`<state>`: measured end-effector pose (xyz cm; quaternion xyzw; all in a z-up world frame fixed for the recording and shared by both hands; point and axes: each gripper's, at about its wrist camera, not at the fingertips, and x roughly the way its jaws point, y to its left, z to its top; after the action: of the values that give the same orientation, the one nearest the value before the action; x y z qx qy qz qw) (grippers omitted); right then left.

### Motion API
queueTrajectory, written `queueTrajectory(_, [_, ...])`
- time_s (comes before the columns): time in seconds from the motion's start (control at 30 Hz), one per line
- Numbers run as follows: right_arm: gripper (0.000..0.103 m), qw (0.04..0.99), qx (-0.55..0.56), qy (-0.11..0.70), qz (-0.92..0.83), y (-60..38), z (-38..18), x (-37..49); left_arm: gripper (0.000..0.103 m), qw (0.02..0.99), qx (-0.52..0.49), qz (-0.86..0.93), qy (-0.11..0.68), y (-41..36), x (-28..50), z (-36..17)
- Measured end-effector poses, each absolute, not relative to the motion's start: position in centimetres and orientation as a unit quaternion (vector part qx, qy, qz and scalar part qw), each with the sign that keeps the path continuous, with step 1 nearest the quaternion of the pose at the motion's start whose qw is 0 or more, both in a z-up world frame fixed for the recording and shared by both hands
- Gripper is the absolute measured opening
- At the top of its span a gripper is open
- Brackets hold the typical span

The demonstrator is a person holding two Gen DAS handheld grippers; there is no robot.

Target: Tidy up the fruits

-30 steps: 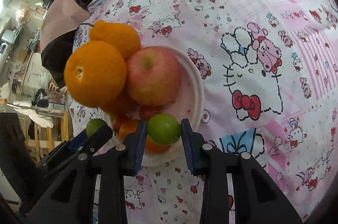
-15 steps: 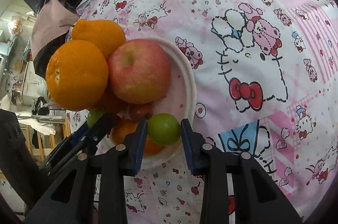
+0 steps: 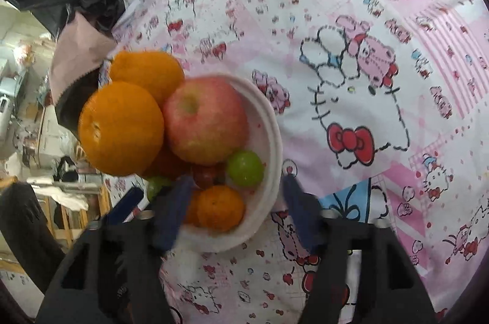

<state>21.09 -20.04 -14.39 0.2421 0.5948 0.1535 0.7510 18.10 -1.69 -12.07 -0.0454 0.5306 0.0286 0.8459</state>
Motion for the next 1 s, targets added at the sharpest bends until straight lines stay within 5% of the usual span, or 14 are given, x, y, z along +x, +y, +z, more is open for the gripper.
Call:
queueTrajectory(0.3, [0.073, 0.785, 0.23, 0.559, 0.137, -21.0, -12.0, 20.6, 0.069, 0.861, -0.019, 0.046, 0.505, -1.4, 16.3, -9.9])
queueTrajectory(0.67, [0.099, 0.853, 0.203, 0.462, 0.136, -23.0, -4.0, 15.9, 0.069, 0.894, -0.027, 0.068, 0.442, 1.1, 11.3, -2.2])
queueTrajectory(1.0, [0.103, 0.862, 0.177, 0.449, 0.156, -23.5, -1.9, 10.1, 0.07, 0.9, -0.052, 0.078, 0.426, 4.7, 5.7, 0.6])
